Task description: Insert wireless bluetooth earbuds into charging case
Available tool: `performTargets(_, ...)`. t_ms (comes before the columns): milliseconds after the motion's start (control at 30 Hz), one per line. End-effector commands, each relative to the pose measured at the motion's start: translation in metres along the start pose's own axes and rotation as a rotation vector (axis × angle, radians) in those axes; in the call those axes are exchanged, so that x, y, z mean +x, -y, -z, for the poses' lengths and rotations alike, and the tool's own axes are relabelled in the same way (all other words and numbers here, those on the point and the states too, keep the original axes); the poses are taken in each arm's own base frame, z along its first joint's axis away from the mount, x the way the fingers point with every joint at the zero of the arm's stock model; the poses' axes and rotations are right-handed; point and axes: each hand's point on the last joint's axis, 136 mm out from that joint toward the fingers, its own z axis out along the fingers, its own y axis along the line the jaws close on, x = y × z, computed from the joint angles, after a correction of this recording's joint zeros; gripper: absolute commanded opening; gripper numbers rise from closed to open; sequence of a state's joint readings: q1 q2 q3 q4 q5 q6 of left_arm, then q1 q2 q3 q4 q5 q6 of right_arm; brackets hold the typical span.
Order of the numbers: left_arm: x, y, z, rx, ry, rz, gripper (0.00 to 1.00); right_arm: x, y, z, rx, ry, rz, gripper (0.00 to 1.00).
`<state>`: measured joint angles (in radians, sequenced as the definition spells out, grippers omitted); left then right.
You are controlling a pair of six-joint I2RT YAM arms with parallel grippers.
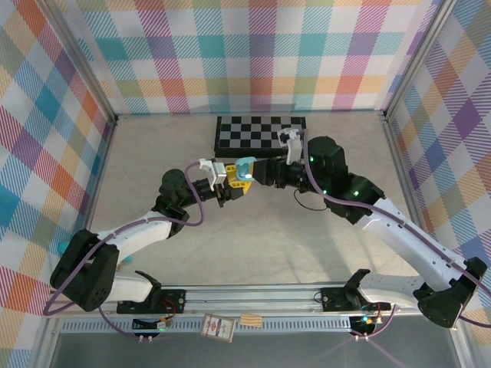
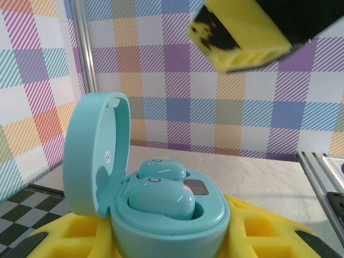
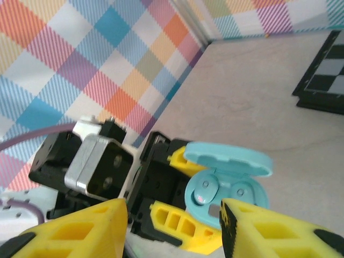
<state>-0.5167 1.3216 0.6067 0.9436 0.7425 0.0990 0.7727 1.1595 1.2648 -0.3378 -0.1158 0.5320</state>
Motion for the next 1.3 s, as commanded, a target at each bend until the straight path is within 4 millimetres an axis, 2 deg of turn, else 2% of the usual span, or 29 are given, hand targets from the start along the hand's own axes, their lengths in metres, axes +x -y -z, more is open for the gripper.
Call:
performTargets(0,-0.024,0.012,0.000,0.042,0.051,-0.074,0.32,-0.017,0.017,-0.003,0.149,0.011,0.029,0.49)
performTargets(167,-0.022,0.015,0.002,0.048,0.032,-0.074,0.33,-0.020,0.042,-0.024,0.296,-0.059,0.011,0.47)
performTargets(300,-0.021,0.017,0.004,0.049,0.020,-0.083,0.32,-0.014,0.048,-0.040,0.320,-0.117,0.006,0.47)
performTargets(433,-0.022,0.015,0.005,0.038,0.014,-0.088,0.33,0.002,0.051,-0.044,0.302,-0.165,0.007,0.47)
performTargets(633,-0.020,0.011,0.004,0.017,0.013,-0.082,0.33,0.016,0.038,-0.031,0.211,-0.167,-0.024,0.48)
performTargets(733,-0.023,0.012,0.004,0.024,0.029,-0.079,0.33,0.015,0.033,-0.022,0.154,-0.135,-0.069,0.58)
performTargets(833,-0.030,0.013,0.003,0.032,0.064,-0.068,0.33,0.019,0.023,-0.016,0.032,-0.126,-0.139,0.68)
performTargets(933,-0.036,0.014,0.002,0.047,0.107,-0.049,0.33,0.026,0.014,-0.012,-0.109,-0.136,-0.237,0.74)
performTargets(1167,-0.046,0.018,0.005,0.061,0.163,-0.041,0.33,0.026,-0.010,-0.013,-0.343,-0.165,-0.421,0.73)
performTargets(1267,-0.050,0.020,0.006,0.069,0.180,-0.042,0.33,0.026,-0.014,-0.019,-0.388,-0.181,-0.464,0.71)
